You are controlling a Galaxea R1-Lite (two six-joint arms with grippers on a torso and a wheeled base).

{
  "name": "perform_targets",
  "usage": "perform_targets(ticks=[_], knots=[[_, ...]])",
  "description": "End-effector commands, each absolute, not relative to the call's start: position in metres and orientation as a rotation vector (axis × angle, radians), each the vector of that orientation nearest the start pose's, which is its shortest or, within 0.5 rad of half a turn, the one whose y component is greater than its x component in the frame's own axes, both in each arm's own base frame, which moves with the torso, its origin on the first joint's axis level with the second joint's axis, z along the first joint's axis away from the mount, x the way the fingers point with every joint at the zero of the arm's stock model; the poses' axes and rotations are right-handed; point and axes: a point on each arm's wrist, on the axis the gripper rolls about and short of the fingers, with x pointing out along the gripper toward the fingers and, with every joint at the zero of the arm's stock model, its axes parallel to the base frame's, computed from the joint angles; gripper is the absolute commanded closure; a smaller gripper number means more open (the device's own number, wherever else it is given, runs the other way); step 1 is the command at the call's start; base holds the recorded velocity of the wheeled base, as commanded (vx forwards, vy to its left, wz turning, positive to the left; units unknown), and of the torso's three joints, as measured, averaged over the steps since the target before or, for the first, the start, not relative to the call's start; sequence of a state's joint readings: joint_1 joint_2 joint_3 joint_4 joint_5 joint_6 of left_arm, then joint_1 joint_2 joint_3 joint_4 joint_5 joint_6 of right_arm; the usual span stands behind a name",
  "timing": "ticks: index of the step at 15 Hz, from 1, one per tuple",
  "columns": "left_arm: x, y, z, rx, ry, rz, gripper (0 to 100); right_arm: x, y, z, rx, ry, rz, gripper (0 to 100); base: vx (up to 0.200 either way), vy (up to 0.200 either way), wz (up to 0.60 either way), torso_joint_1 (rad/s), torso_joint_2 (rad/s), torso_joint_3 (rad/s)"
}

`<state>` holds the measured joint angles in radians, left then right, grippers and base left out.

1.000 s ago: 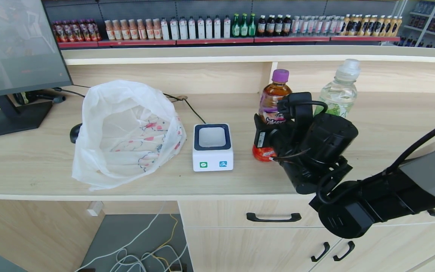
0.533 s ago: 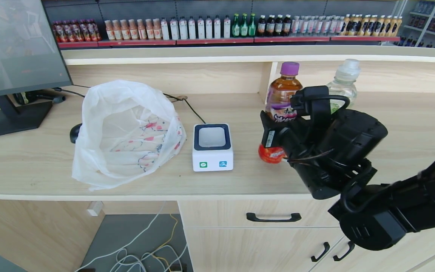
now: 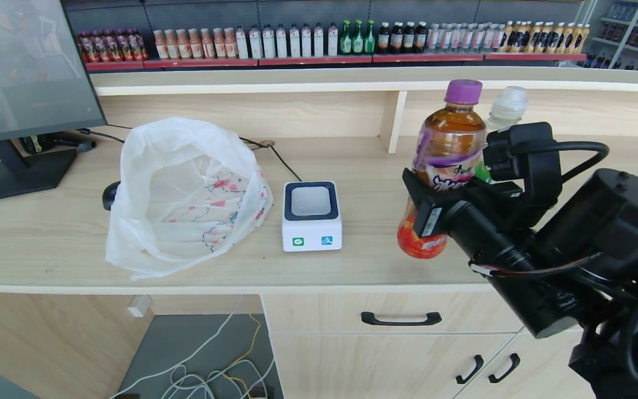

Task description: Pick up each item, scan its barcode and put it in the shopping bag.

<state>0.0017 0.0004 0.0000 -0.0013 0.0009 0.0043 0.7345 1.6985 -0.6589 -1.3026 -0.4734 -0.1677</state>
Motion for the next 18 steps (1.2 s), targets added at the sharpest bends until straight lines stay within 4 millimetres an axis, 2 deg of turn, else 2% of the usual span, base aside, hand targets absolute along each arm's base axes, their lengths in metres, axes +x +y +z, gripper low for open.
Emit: perform_targets(ticks=[1, 4, 8, 11, 18], knots=[[-0.023, 0.000, 0.076, 0.005, -0.002, 0.002, 0, 0.190, 0.167, 0.217, -0.004, -0.251, 0.265, 100, 0.000, 0.000, 0.00, 0.000, 0.00, 0.000], [-0.023, 0.000, 0.076, 0.005, -0.002, 0.002, 0, 0.156, 0.137, 0.210, -0.013, -0.234, 0.277, 100, 0.000, 0.000, 0.00, 0.000, 0.00, 0.000], [-0.023, 0.000, 0.076, 0.005, -0.002, 0.002, 0, 0.129, 0.111, 0.196, -0.028, -0.214, 0.279, 100, 0.000, 0.000, 0.00, 0.000, 0.00, 0.000], [-0.023, 0.000, 0.076, 0.005, -0.002, 0.003, 0, 0.126, 0.110, 0.197, -0.048, -0.221, 0.284, 100, 0.000, 0.000, 0.00, 0.000, 0.00, 0.000], [-0.023, 0.000, 0.076, 0.005, -0.002, 0.002, 0, 0.095, 0.115, 0.185, -0.377, -0.279, 0.416, 100, 0.000, 0.000, 0.00, 0.000, 0.00, 0.000]])
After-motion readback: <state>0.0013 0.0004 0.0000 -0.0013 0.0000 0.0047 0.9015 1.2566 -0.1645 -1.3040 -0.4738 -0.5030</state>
